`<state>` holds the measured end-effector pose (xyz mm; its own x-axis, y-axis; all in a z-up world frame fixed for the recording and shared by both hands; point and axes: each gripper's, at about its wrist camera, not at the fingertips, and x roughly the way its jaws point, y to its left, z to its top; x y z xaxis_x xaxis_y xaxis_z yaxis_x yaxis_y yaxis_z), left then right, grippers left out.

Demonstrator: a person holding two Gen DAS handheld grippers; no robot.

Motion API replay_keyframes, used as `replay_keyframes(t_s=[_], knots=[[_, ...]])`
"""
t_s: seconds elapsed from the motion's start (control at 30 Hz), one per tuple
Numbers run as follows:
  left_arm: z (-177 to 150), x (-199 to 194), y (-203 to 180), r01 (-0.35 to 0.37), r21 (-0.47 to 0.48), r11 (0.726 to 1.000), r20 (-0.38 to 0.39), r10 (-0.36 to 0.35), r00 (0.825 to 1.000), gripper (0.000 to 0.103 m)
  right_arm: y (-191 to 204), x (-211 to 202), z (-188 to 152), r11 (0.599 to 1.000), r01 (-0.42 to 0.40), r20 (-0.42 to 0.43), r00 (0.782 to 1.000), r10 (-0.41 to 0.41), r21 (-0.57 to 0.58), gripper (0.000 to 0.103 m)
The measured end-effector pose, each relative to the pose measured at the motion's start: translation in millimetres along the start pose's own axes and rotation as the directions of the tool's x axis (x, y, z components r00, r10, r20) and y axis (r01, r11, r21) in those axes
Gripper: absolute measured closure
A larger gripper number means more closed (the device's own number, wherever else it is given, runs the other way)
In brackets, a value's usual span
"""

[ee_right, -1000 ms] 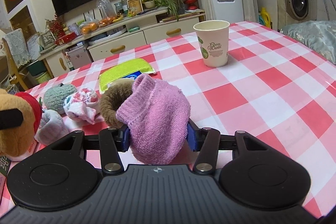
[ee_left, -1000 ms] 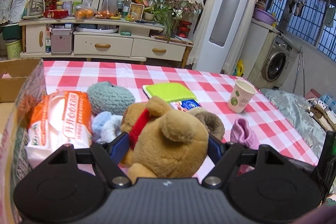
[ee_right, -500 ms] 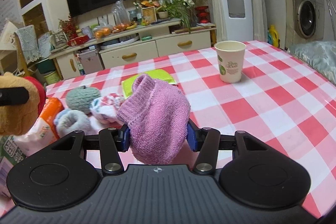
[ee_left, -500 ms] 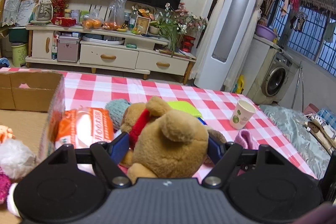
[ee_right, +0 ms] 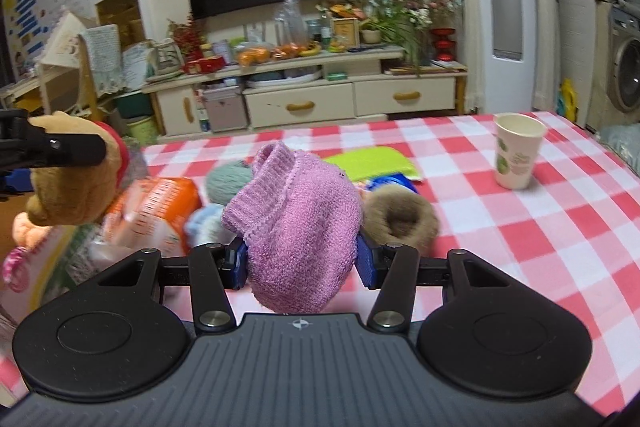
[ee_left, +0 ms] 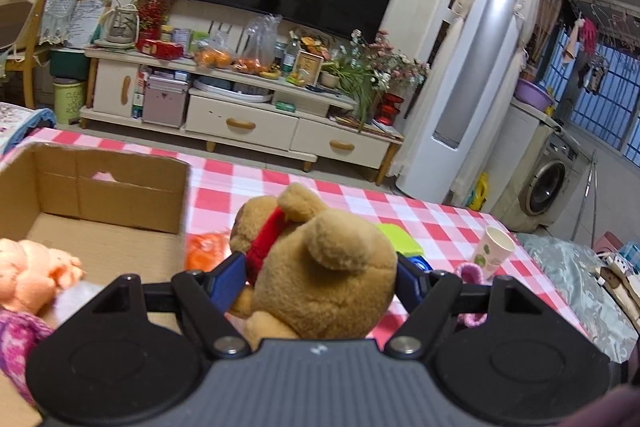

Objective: Organize soft objects
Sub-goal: 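Lift and carry the teddy bear and pink sock over the cardboard box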

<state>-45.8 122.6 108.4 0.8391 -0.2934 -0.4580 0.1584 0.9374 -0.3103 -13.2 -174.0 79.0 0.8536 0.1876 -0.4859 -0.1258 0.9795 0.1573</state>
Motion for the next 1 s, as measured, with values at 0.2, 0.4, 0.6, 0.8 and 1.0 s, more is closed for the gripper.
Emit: replay_keyframes(t_s=[0.2,0.4,0.6,0.8,1.0], knots=[[7,-10,18,-0.032,-0.010,0.999,0.023,0.032,0.999,0.027,20,7,12,0.996,-0.076,0.004,0.997,0.076,-0.046,0.040],[14,-22,39,-0.082,-0.017,0.996,0.056,0.083,0.995,0.027,41,14,21,0.983,-0.166,0.002,0.986,0.166,-0.085,0.040],[24,-33,64,-0.143,-0.053,0.988,0.094,0.147,0.985,0.027,63,29,34,0.958,-0.262,-0.004,0.965,0.264,-0.113,0.040],[34,-38,89,-0.213,-0.116,0.970,0.109,0.225,0.968,0.027,79,32,36,0.923,-0.348,-0.025,0.937,0.349,-0.166,0.040],[40,-42,120,-0.282,-0.192,0.940,0.100,0.305,0.947,0.027,93,42,36,0.885,-0.414,-0.068,0.910,0.409,-0.212,0.040]])
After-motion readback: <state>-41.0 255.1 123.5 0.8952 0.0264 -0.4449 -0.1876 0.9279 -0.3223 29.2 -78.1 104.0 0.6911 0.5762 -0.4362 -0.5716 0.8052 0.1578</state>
